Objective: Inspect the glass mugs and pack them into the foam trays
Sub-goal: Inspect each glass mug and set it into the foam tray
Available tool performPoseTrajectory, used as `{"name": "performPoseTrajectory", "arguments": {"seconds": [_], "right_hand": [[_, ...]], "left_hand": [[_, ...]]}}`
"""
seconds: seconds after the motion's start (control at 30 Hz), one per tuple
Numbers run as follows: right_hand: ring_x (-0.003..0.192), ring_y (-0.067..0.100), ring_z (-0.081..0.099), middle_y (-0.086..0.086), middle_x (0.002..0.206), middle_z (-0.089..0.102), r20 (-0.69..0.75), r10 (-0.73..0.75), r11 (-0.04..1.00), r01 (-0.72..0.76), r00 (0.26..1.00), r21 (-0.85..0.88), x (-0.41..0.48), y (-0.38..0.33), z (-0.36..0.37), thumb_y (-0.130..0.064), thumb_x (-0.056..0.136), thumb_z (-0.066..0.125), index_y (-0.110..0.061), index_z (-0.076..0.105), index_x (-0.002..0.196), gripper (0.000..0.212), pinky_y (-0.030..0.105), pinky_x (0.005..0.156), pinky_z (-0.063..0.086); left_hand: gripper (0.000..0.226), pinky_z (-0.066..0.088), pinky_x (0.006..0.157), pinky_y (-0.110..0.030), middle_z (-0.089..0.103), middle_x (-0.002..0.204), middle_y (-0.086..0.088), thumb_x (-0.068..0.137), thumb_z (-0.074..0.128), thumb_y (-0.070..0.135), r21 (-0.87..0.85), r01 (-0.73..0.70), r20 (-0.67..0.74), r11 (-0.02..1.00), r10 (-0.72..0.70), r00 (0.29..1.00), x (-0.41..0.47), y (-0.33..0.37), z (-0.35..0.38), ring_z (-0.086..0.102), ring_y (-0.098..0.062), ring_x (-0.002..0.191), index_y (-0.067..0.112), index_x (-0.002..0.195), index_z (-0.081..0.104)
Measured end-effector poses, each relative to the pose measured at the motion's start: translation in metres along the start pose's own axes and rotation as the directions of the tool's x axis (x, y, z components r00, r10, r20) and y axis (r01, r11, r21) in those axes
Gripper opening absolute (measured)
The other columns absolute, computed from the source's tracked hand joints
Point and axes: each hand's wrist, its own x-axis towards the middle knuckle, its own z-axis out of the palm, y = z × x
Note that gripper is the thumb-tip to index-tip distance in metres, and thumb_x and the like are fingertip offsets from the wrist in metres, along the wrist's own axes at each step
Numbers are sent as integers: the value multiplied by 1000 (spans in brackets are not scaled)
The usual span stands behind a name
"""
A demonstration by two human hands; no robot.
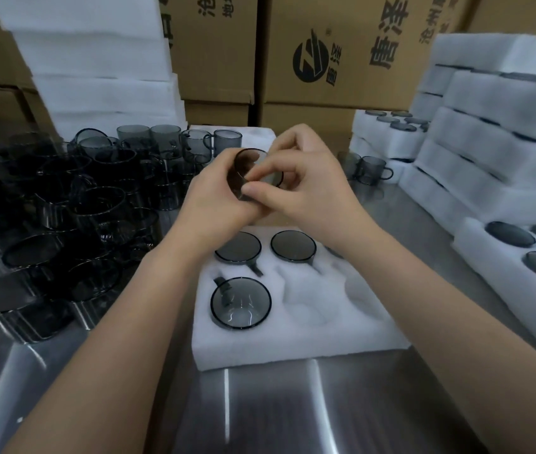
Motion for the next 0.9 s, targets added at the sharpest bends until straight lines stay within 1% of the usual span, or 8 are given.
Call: {"name": "performPoseTrajectory", "arguments": {"seconds": [0.13,0.2,0.27,0.33,0.47,0.6,0.8,0.9], "right_hand": [[111,-2,50,-9,122,47,71,136,967,-148,988,207,-2,13,-3,-34,72,80,-40,52,124,59,9,88,44],[114,7,59,-4,128,54,169,221,912,-265,960,313,-2,22,-6,-34,70,80,-38,49,130,67,24,94,52],[109,5,64,-3,125,61,217,228,883,-295,949,366,-4,28,-5,-29,71,79,-31,58,123,56,32,88,57],[104,-2,64,-6,116,66,203,220,871,-286,954,399,-6,31,-3,-25,71,80,-27,64,112,45,25,78,57],[96,5,68,0,108,68,160,269,848,-312,950,428,-8,35,-2,-24,66,85,-20,63,100,40,27,73,58],[87,4,65,-4,95,66,105,310,869,-326,945,373,-10,33,1,-32,62,87,-20,57,89,43,27,72,56],[71,6,67,-6,80,69,25,374,801,-336,927,495,-10,27,1,-27,83,78,-16,53,77,28,23,58,52],[73,18,67,3,79,69,62,424,726,-380,903,573,-9,24,-2,-30,90,70,-16,57,74,25,33,62,53]], "left_hand": [[59,54,85,-25,67,103,13,57,81,28,-145,-22,-15,989,20,1000,-4,-1,2,65,-2,99,36,108,53],[59,55,88,-33,68,100,16,56,83,30,-139,-40,-19,989,38,999,-5,-4,6,66,-6,97,39,103,49],[54,56,87,-38,69,96,19,57,83,26,-101,-54,-11,993,53,999,-5,-7,8,67,-10,93,39,97,49],[52,56,86,-37,70,96,19,59,84,21,-87,-74,3,993,74,997,-4,-10,10,68,-11,93,38,95,51],[51,51,77,-15,69,97,20,63,86,19,-26,-111,37,993,112,993,-4,-10,10,65,3,89,35,100,55],[53,45,68,-6,68,91,19,63,88,24,75,-143,63,987,139,988,-6,-7,12,63,6,85,36,99,53],[51,46,72,-11,67,96,17,66,87,23,128,-220,106,967,207,973,-8,-4,15,62,3,88,23,104,52],[56,42,70,-5,65,93,18,63,89,22,116,-219,99,969,208,973,-7,-5,14,60,8,87,28,102,49]]}}
